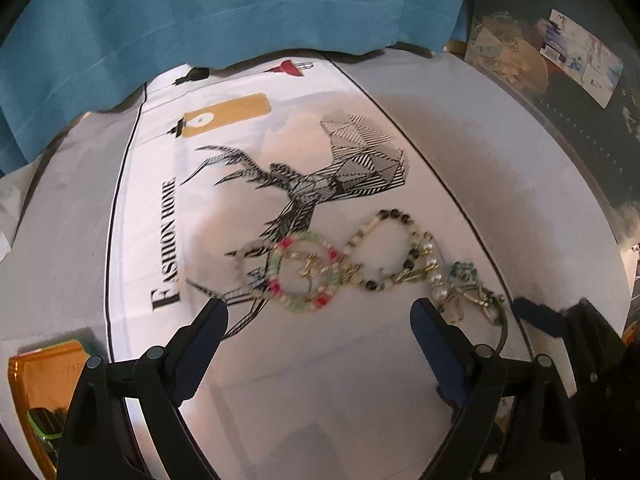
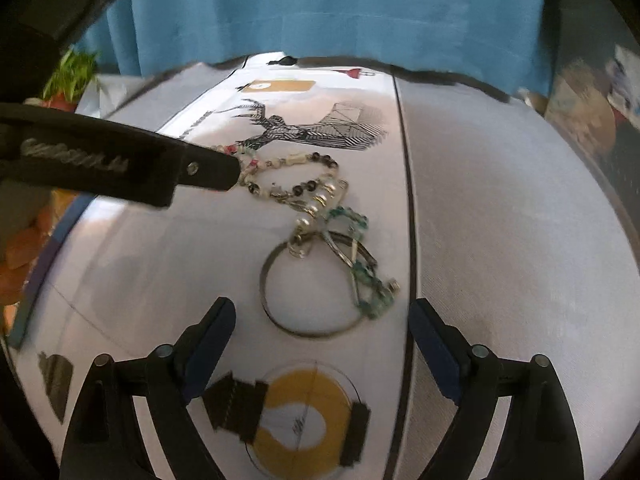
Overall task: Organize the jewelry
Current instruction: 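Grasp the thin silver bangle with the right tool and lift it, then carry the silver bangle in the right tool over the orange tray, then lower the bangle into the tray and open the right tool, then move both open tools back to the jewelry pile on the printed mat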
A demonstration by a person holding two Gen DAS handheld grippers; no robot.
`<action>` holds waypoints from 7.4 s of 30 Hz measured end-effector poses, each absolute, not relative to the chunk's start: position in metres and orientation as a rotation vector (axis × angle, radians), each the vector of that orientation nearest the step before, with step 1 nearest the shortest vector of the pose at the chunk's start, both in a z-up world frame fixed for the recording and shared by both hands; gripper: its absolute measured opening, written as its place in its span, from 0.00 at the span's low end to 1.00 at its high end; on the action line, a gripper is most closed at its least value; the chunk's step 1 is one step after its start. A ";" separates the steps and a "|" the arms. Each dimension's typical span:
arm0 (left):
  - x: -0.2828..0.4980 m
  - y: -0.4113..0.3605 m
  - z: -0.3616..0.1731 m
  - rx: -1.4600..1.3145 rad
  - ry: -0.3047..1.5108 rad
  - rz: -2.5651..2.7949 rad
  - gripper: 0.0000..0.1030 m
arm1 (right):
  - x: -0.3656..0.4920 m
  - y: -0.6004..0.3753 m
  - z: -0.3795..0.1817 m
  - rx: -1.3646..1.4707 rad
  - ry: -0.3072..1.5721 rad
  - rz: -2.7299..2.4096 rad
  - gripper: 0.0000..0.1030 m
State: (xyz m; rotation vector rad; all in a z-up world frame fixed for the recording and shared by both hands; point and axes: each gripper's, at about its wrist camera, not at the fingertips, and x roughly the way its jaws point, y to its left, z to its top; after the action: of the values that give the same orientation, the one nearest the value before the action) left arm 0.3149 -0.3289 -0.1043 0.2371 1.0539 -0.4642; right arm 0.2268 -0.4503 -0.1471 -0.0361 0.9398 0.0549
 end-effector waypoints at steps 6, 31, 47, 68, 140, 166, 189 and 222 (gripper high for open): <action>0.313 -0.308 -0.105 0.209 1.074 -0.448 0.89 | 0.235 -0.456 -0.139 -0.045 0.925 0.038 0.59; 0.290 -0.348 -0.115 0.282 1.086 -0.548 0.89 | 0.173 -0.555 -0.078 0.081 0.701 -0.147 0.59; 0.244 -0.442 -0.111 0.401 1.070 -0.789 0.88 | 0.131 -0.624 -0.132 0.161 0.870 -0.352 0.59; 0.197 -0.400 -0.054 0.416 0.989 -0.734 0.04 | 0.105 -0.583 -0.084 0.182 0.796 -0.256 0.59; 0.210 0.037 -0.073 -0.019 0.927 -0.273 0.08 | 0.176 -0.094 -0.093 -0.166 0.879 0.452 0.60; 0.005 0.011 -0.007 0.009 0.839 -0.177 0.90 | -0.016 -0.183 -0.017 -0.103 0.769 0.217 0.73; -0.067 -0.014 0.034 0.059 0.722 -0.166 0.93 | -0.101 -0.196 0.018 -0.050 0.623 0.279 0.75; 0.131 -0.157 0.011 0.093 0.836 -0.374 0.93 | 0.065 -0.381 -0.054 0.107 0.776 -0.081 0.75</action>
State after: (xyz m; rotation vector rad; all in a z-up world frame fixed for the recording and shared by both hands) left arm 0.1311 -0.1569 0.0108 0.0927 0.8360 -0.3741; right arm 0.0647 -0.3812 -0.0545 0.1072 0.7758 -0.0814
